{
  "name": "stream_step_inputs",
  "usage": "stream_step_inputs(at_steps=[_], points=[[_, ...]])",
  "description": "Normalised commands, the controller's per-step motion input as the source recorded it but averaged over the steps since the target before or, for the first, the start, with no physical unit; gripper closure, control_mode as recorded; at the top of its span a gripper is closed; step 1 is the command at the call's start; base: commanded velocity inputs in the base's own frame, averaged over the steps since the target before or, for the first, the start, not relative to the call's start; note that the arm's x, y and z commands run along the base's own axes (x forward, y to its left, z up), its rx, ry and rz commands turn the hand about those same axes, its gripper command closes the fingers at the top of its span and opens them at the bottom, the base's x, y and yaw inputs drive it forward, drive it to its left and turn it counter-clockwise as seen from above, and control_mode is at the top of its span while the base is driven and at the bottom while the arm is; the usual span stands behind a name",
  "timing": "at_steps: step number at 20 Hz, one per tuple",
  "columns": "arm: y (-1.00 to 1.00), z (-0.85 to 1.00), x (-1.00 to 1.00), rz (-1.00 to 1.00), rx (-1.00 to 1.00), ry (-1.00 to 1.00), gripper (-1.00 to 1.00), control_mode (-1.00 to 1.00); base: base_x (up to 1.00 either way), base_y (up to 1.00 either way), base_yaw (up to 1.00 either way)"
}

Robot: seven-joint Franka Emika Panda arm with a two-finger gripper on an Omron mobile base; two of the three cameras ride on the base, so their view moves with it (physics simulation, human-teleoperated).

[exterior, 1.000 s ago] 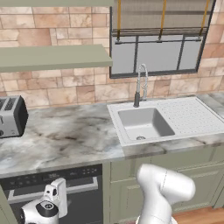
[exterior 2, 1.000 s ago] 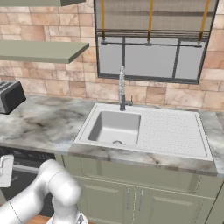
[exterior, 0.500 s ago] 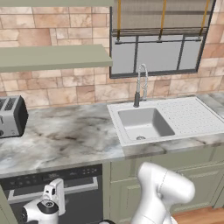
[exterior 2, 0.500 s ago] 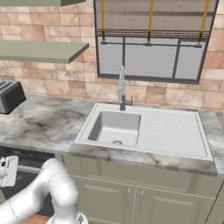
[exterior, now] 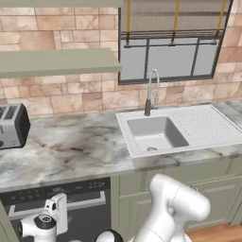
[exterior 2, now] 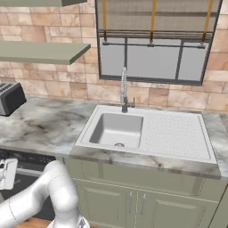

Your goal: Open the dishwasher door and pull out the top rack.

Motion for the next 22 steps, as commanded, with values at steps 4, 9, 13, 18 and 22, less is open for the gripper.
stream_step_inputs(at_steps=[4,9,13,18,22], points=[[0.09,-0.31,0.25,0.10,0.00,-0.03,-1.00,-1.00,0.00,0.00,0.00],[0.02,-0.38,0.20,0.18,0.00,-0.06,-1.00,-1.00,0.00,0.00,0.00],[0.00,-0.47,0.24,0.30,0.00,-0.10,-1.00,-1.00,0.00,0.00,0.00],[-0.03,-0.53,0.30,0.40,0.00,-0.13,-1.00,-1.00,0.00,0.00,0.00],[0.00,-0.51,0.43,0.41,0.00,-0.12,-1.00,-1.00,0.00,0.00,0.00]])
